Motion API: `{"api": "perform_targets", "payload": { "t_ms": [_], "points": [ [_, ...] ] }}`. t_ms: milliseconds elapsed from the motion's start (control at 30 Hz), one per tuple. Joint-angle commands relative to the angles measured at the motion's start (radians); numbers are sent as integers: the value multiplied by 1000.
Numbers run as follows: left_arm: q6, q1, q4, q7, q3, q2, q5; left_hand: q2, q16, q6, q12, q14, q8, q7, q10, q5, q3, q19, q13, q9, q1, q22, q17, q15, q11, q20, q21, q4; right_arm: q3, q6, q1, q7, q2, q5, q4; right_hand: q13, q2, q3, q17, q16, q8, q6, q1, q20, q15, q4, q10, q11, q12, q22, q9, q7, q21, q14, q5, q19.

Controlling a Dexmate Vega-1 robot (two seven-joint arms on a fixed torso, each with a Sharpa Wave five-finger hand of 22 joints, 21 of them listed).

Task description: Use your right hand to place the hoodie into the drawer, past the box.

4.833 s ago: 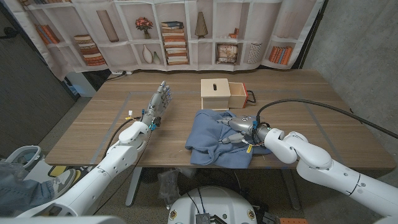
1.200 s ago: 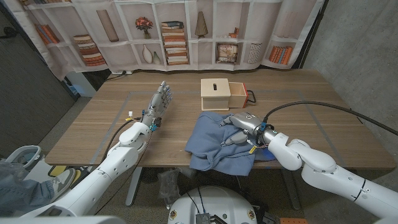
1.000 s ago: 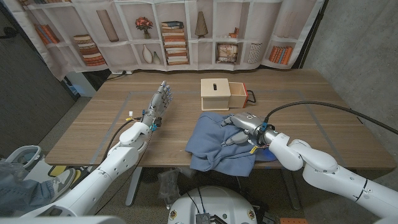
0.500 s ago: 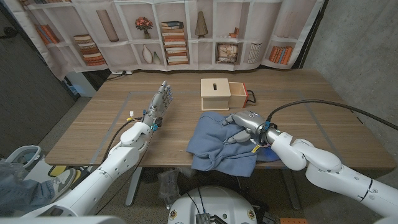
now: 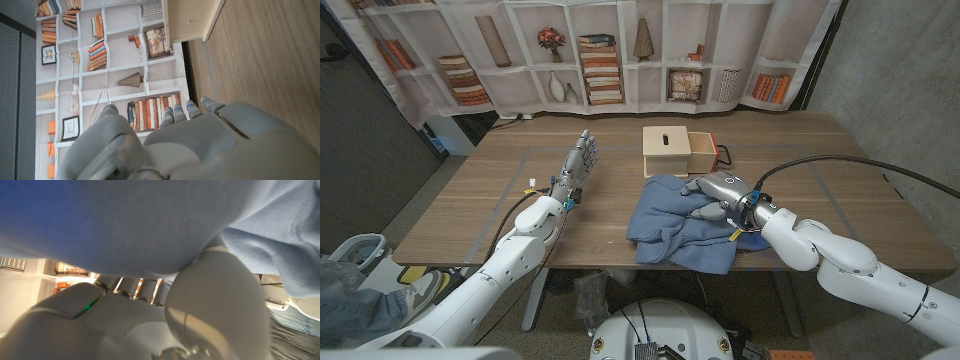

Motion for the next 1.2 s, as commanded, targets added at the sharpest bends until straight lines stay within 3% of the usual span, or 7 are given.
{"api": "perform_targets", "payload": {
  "t_ms": [33, 433, 1200],
  "points": [
    [-25, -8, 31, -29, -1, -12, -10, 6, 7, 5, 5, -5, 3, -5, -5, -2, -5, -4, 4, 4, 4, 3, 5, 3, -2, -10, 5, 2, 34, -15, -3, 51, -15, 40, -43, 3, 282, 6, 2, -2, -5, 10, 276, -156, -102, 6, 7, 0, 3, 3, 3, 0, 13, 13, 7, -7],
    [-19, -22, 36, -46, 2, -7, -11, 8, 7, 6, 5, -4, 3, -4, -5, -3, -5, -5, 4, 4, 6, 3, 5, 3, 1, -10, 5, 1, 116, 5, -22, 106, -30, 244, -71, 5, 278, 14, 6, -5, -14, 1, 272, -156, -103, 5, 11, 3, -2, 6, 5, 0, 31, 27, 8, -13],
    [-21, -21, 27, -56, 3, -2, -11, 11, 7, 7, 5, -5, 2, -4, -4, -5, -8, -5, 4, 4, 9, 3, 5, 2, -1, -10, 5, 0, 183, -51, -80, 73, -68, 239, -154, -3, 278, 29, 15, -13, -26, 12, 264, -157, -100, 6, 40, 5, -12, 7, 2, 6, 62, 39, 9, -17]
  ]
}}
